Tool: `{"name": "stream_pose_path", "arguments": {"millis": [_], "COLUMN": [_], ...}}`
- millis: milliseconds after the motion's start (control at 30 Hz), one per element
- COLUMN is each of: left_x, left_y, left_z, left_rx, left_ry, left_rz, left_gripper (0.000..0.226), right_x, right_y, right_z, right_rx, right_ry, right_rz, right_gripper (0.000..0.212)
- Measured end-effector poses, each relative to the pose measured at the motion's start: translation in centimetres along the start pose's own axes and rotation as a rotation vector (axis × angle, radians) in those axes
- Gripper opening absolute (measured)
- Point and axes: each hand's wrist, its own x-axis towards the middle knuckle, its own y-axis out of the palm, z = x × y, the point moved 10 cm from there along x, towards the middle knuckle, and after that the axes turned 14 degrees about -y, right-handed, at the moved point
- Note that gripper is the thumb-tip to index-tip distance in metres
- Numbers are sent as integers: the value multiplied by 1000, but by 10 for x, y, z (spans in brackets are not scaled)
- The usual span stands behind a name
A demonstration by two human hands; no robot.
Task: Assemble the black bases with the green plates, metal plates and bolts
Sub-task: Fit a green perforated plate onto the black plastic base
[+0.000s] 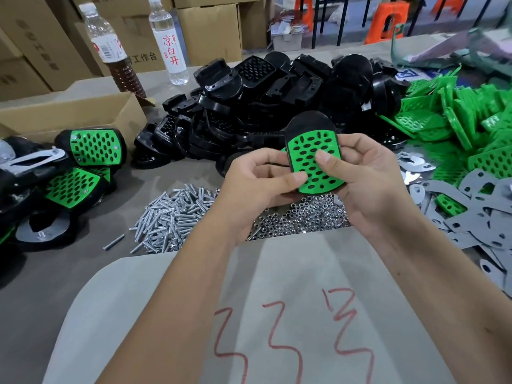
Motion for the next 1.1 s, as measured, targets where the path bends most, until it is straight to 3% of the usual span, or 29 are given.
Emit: {"name": "stream_pose_path", "arguments": {"millis": [200, 367, 700, 900, 1100], "left_x": [-1, 0, -1, -2, -1], "left_y": [-4, -13, -7, -19, -18], "left_z": [0, -2, 0, -8, -10], "left_rx": [-31, -114, -221, -145, -86], "left_ry": [36, 60, 17, 111, 117], "left_rz": [-44, -65, -18, -114, -115], "left_gripper": [17, 9, 21, 12, 11], "right_x": [0, -4, 1, -2, -1], "right_y": [3, 9, 10, 23, 20], "right_z": [-4, -14, 3, -5, -2], "right_rx": [-38, -111, -132, -102, -131], "right_ry": [33, 162, -41, -42, -64], "right_rz": [35, 198, 159, 286, 284], "right_gripper": [37, 26, 17, 28, 27]}}
